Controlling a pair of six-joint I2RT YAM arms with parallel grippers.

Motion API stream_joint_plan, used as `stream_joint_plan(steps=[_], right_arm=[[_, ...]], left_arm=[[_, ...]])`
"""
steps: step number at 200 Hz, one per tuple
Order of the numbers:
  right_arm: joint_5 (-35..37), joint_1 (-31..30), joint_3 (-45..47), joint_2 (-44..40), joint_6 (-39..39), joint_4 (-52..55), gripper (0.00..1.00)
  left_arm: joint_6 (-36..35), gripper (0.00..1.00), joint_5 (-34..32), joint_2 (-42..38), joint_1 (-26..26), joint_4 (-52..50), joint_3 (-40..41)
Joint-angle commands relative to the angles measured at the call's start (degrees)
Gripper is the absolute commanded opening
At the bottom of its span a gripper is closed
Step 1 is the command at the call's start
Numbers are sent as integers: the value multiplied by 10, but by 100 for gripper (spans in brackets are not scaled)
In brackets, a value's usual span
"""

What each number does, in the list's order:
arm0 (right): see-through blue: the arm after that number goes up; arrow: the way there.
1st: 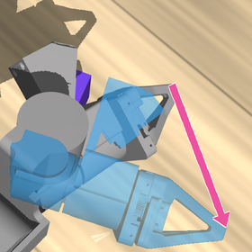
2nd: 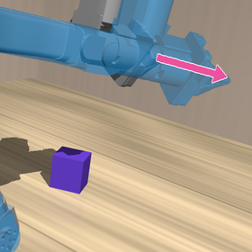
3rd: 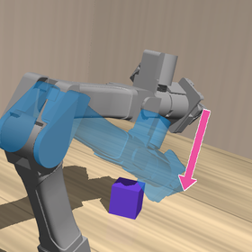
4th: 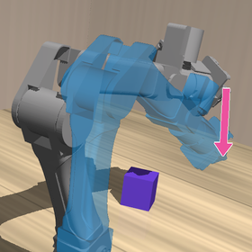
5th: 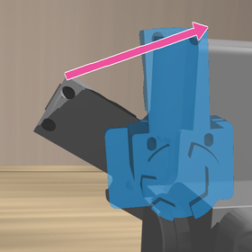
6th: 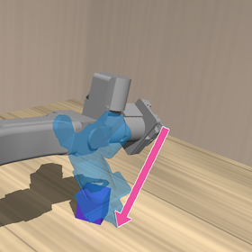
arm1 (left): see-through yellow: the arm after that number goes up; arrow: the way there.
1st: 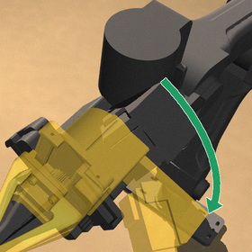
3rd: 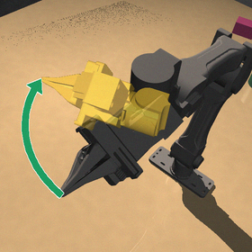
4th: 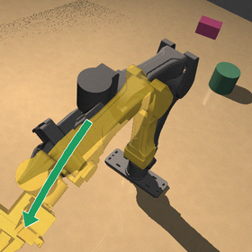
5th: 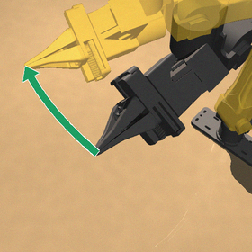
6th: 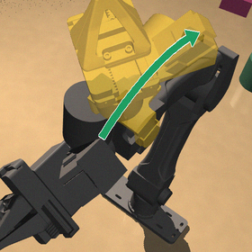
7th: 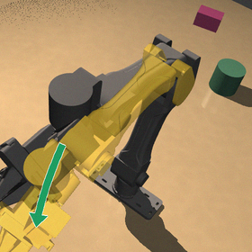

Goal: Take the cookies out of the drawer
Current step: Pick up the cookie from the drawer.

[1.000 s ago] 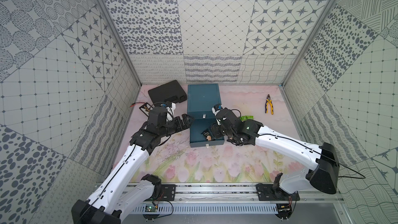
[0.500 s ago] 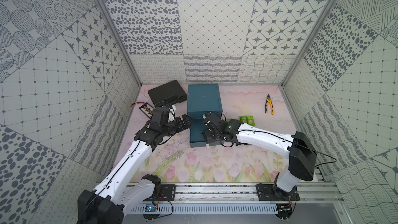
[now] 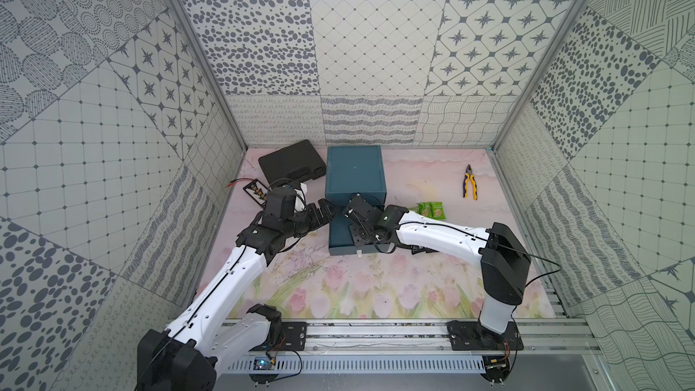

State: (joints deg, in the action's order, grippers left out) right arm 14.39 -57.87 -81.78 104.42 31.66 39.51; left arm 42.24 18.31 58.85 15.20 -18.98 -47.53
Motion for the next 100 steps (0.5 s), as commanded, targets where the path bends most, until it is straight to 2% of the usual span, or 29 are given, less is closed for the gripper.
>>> stream_joint_plan(steps=[1,37,100], right_arm=[[12,1,3,22,10,12,39],[17,-1,18,-3,0,-6,23],[27,-4,52,-98,-10,-52,18]], left_arm=[[3,99,19,-9,-6,27,-5],[4,99,20,-15,-6,21,-11],[9,99,15,-29,-5,5,-30]])
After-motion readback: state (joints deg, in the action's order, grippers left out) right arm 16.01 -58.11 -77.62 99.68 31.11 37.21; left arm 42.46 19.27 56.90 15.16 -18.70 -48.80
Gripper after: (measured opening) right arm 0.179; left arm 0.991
